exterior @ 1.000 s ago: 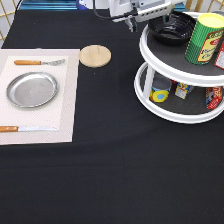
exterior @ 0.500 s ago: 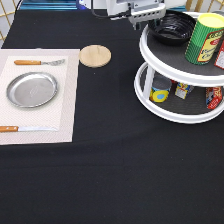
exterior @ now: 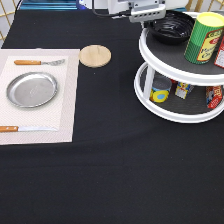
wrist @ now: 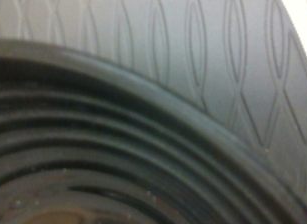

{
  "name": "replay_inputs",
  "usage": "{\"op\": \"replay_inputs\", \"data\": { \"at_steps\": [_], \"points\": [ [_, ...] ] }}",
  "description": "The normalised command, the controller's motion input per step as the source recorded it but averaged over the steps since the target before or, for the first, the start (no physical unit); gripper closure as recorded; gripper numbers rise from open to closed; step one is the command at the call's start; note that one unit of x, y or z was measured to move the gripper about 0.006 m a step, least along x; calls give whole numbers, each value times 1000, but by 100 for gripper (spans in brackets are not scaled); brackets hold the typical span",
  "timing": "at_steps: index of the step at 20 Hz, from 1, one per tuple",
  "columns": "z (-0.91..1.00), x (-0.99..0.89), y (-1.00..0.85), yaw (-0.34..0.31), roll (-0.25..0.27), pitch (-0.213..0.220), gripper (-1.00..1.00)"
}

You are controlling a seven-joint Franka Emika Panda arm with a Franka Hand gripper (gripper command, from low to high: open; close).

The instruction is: Pick up the bowl from the lazy Susan and put bowl on the plate

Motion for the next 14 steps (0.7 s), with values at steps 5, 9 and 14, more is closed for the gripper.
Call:
{"op": "replay_inputs", "data": {
  "at_steps": [5, 9, 14],
  "points": [
    [769, 57, -250, 31, 1, 75, 100],
    [884, 189, -636, 14, 81, 98, 100],
    [439, 408, -849, 0, 128, 86, 100]
  ]
}}
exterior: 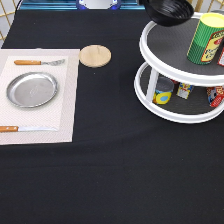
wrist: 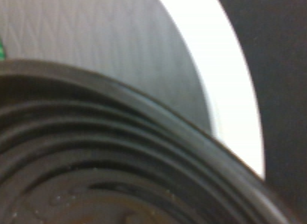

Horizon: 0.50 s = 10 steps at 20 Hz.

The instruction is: Pick up the bowl from the lazy Susan and put bowl on the plate

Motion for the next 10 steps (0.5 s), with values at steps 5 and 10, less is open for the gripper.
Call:
{"op": "replay_inputs", "data": {
  "at_steps": [5, 10],
  "points": [
    [38, 660, -733, -22, 68, 12, 100],
    [-41, 619, -583, -106, 5, -3, 100]
  ]
}}
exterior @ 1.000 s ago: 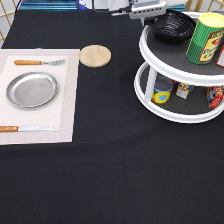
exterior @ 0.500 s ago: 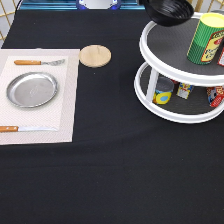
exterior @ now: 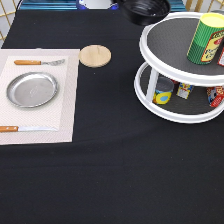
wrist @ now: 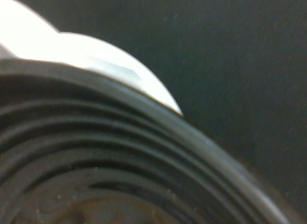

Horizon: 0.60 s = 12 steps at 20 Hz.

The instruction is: Pick up the bowl from the lazy Susan and put bowl on the plate

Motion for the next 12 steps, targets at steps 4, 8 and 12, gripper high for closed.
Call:
{"op": "replay_inputs", "data": {
  "at_steps": [4, 8, 12],
  "points": [
    [-187, 314, -537, -160, 0, -4, 100],
    [-218, 204, -615, -145, 0, -10, 100],
    [-272, 107, -586, -164, 0, -30, 100]
  ]
}}
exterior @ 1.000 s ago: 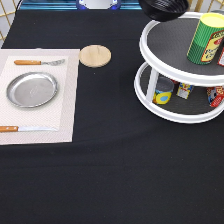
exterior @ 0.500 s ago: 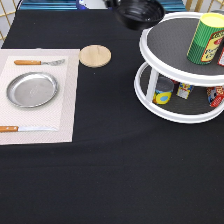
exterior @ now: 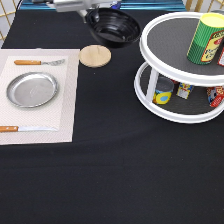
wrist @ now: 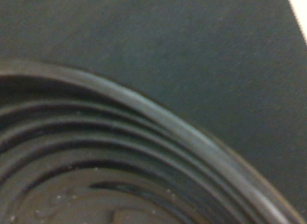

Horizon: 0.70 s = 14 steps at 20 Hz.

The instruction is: Pick up the bowl from the lazy Susan and put bowl on the plate

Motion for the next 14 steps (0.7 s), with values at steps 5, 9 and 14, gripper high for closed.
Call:
{"op": "replay_inputs", "data": {
  "at_steps": [5, 9, 14],
  "points": [
    [-381, 11, -402, -236, 0, -65, 100],
    [-429, 0, -271, -284, 0, -79, 100],
    [-394, 0, -210, -306, 0, -70, 100]
  ]
}}
